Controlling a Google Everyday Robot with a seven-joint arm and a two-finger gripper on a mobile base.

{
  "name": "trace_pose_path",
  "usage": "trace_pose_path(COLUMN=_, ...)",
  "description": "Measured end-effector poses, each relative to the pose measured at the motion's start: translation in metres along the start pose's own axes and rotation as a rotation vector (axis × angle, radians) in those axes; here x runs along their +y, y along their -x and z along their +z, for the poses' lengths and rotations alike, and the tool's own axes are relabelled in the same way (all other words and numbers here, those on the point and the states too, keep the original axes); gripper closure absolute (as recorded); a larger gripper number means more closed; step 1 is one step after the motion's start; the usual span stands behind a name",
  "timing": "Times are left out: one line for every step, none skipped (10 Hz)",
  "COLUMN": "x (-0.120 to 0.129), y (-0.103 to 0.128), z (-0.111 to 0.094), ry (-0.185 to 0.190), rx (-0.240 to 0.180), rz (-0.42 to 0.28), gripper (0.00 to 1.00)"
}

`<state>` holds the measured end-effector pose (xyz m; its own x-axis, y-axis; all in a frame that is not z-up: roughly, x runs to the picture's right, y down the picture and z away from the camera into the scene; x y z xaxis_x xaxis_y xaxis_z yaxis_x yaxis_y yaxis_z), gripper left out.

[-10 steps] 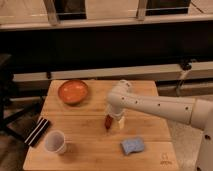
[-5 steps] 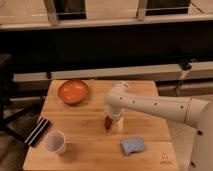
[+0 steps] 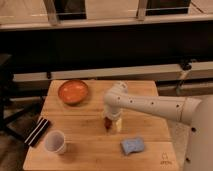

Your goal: Place the pepper in the ceramic bowl

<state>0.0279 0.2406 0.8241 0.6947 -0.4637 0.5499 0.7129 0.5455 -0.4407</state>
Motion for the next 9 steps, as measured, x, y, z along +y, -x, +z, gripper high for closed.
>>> trace_pose_path(x=-0.0014, y=0.0011, z=0.0039, ry=0.003, rx=-0.005, rz=-0.003, gripper=0.2)
trace_pose_path(x=-0.0025, y=0.0012, z=0.0054, ry=0.004, rx=-0.007, rz=-0.005, gripper=0.2)
trace_pose_path(x=-0.0034, y=0.0018, z=0.006, ry=0.006, rx=-0.01, rz=-0.007, gripper=0.2)
trace_pose_path(x=-0.0043, y=0.0024, z=0.0078, ry=0.008, rx=-0.012, rz=-0.009, gripper=0.25)
trace_pose_path(x=-0.0048, y=0.0031, z=0.0096, ry=0.01, rx=-0.013, rz=-0.011, gripper=0.34)
trace_pose_path(x=-0.0057, y=0.0035, z=0.0107, ry=0.01, rx=-0.014, rz=-0.011, gripper=0.42)
trace_pose_path(x=-0.0075, y=0.004, z=0.0114, ry=0.008, rx=-0.014, rz=-0.012, gripper=0.55)
trace_pose_path(x=-0.0082, y=0.0042, z=0.0113, ry=0.006, rx=-0.015, rz=-0.012, gripper=0.62)
trace_pose_path(x=-0.0088, y=0.0048, z=0.009, ry=0.004, rx=-0.016, rz=-0.013, gripper=0.73)
